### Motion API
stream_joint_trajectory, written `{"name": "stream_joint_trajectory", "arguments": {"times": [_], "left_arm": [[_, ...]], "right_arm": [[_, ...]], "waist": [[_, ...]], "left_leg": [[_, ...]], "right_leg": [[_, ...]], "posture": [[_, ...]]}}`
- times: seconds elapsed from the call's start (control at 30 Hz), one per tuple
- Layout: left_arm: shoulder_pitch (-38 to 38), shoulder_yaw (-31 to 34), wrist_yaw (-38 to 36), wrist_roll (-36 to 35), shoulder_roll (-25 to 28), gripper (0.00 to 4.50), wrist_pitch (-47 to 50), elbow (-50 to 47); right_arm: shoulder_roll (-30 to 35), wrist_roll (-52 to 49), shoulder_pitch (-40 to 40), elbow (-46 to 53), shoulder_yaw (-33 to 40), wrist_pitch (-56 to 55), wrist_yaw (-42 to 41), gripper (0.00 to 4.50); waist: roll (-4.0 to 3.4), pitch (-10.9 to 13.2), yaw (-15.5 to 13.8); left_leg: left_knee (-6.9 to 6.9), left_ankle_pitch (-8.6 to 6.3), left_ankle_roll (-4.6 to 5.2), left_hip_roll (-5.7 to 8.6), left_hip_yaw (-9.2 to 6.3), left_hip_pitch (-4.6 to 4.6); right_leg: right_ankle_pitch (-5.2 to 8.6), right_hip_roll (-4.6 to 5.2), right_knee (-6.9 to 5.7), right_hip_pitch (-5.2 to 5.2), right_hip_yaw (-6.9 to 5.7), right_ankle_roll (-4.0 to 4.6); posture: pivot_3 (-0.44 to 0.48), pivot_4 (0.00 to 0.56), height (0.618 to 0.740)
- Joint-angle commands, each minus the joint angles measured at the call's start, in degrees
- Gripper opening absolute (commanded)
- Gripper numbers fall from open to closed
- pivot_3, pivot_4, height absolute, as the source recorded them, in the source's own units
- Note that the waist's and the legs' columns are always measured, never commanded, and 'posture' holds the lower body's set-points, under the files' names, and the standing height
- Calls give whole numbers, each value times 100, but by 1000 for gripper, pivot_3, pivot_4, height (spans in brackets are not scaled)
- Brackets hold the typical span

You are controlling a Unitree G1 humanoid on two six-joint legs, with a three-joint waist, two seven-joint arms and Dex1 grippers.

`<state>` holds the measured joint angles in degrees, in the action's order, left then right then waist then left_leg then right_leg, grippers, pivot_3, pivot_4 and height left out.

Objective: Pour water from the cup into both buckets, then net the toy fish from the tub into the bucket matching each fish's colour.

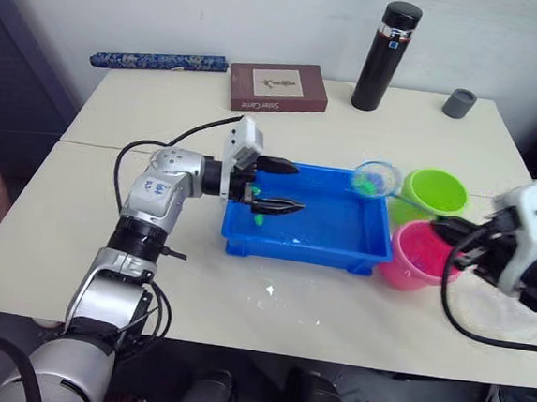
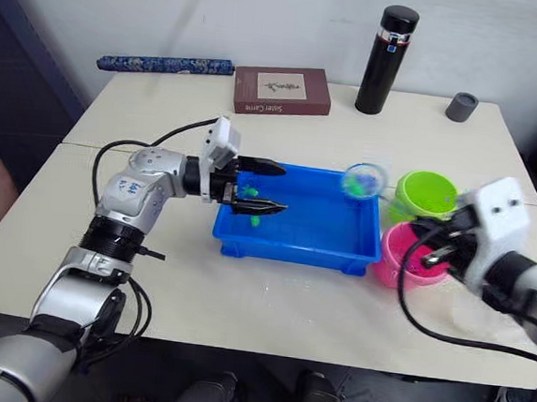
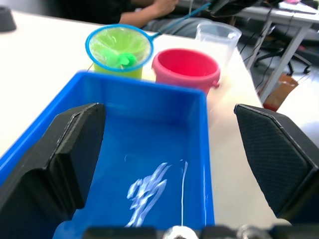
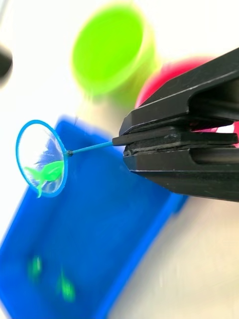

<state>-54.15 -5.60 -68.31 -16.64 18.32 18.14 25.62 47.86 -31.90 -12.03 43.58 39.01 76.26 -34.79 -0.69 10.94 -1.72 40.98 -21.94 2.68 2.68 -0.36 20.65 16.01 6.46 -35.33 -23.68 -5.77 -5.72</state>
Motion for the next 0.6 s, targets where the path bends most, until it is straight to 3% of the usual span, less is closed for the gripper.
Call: {"name": "stream_joint_trajectory", "arguments": {"times": [0.03, 0.2, 0.37, 0.53, 0.6], "left_arm": [[-151, 5, -23, -101, -158, 4450, -91, -71], [-183, 33, 12, -154, -335, 4450, 6, -211], [-145, 53, 36, -123, -342, 4450, 22, -243], [-98, 99, 95, -113, -271, 4450, 58, -314], [-82, 108, 115, -117, -244, 4450, 72, -341]], "right_arm": [[375, 407, 269, -84, 323, -346, 209, 0], [968, 1528, 1054, -543, -334, -1771, 493, 0], [2093, 3754, 1877, -1678, -1860, -4692, 972, 0], [3053, 5702, 2099, -2797, -2700, -6754, 1701, 0], [3083, 5950, 2043, -3012, -2765, -7087, 1804, 0]], "waist": [[-1, 0, 3], [0, 0, 4], [-1, 0, 17], [-5, 1, 17], [-5, 1, 15]], "left_leg": [[-1, 0, 0, -1, 0, 0], [-2, 0, 0, 0, 4, -1], [-5, 0, 0, 1, 19, -11], [-7, 2, -1, -1, 25, -13], [-4, 2, -3, -7, 20, -13]], "right_leg": [[0, 0, 0, 0, 1, 0], [0, 0, -1, 0, 3, 0], [1, -2, -5, -1, 14, -3], [2, 0, -5, -2, 18, -4], [2, -3, 2, 3, 15, -4]], "posture": [[0, 150, 740], [0, 150, 740], [0, 150, 740], [0, 150, 740], [0, 150, 740]]}}
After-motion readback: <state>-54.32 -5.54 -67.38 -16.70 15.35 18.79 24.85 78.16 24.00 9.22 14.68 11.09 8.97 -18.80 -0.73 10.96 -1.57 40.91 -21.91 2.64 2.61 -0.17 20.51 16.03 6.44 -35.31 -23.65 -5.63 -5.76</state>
